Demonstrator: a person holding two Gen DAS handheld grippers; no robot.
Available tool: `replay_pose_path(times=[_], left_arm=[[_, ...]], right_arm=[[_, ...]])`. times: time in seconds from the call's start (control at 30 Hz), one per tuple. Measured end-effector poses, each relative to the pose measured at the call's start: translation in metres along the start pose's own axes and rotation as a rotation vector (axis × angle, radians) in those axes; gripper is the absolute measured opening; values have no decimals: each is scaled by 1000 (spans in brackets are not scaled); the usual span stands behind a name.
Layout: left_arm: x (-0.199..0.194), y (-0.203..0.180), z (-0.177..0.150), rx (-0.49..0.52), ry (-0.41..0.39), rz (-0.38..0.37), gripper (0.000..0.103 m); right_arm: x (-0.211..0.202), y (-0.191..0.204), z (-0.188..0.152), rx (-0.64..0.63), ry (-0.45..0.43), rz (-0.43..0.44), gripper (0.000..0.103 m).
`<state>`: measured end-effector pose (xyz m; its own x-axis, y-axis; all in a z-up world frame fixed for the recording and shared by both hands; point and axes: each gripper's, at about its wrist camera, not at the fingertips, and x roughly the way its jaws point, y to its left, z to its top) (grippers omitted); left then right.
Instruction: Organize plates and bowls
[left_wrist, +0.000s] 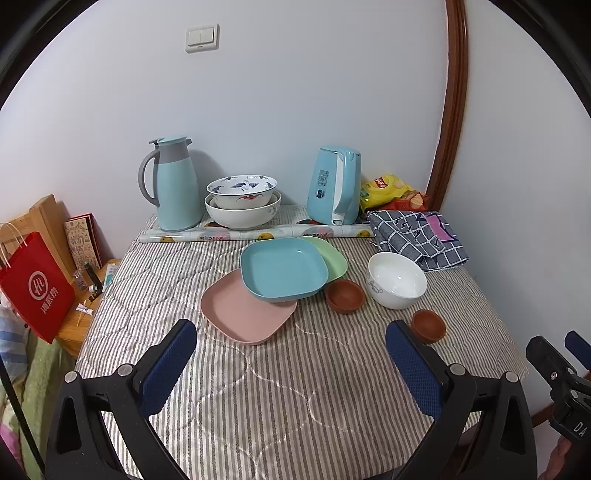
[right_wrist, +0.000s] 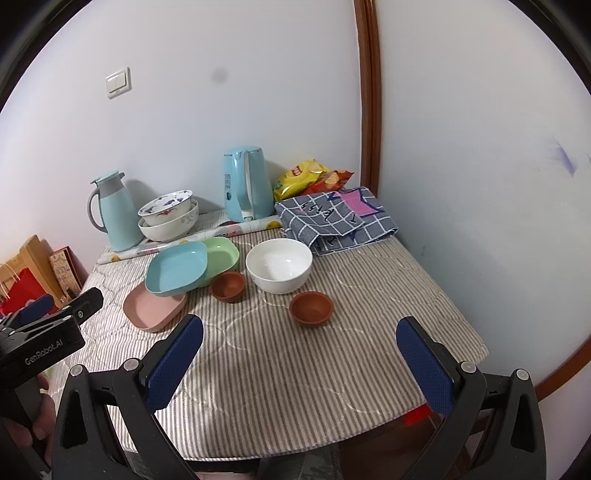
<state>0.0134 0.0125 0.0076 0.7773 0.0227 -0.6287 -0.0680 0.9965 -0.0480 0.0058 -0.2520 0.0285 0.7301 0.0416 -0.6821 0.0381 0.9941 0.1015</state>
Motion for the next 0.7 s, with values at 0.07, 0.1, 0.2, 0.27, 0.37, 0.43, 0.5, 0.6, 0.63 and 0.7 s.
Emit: replay_pose_path(times=[0.07, 0.1, 0.2, 0.27, 0.37, 0.43, 0.5, 0.6, 0.63, 0.7], left_arm=[[4, 2, 2, -3, 6, 1, 103], [5, 3, 4, -4, 9, 2, 103], [12, 7, 8, -7, 20, 8, 103], [17, 9, 10, -11, 25, 11, 103], [23, 10, 15, -17, 32, 11, 103], [28, 12, 18, -24, 37, 7, 103], [33, 13, 20, -30, 41, 5, 103], [42, 16, 23, -37, 50, 6, 103], [45, 18, 24, -41, 55, 10, 103], [54, 24, 24, -50, 69, 21, 103]], right_arm=[[4, 1, 3, 2, 2, 6, 103], [6, 2, 4, 3, 3, 10, 103], [13, 6, 9, 5, 5, 16, 103], [17, 10, 11, 2, 7, 19, 103], [25, 14, 16, -10, 12, 13, 103], [30, 16, 20, -17, 20, 15, 103], [35, 18, 24, -25, 29, 19, 103], [41, 23, 29, -42, 27, 27, 103], [43, 24, 31, -45, 27, 28, 103], [48, 27, 33, -48, 29, 36, 103]])
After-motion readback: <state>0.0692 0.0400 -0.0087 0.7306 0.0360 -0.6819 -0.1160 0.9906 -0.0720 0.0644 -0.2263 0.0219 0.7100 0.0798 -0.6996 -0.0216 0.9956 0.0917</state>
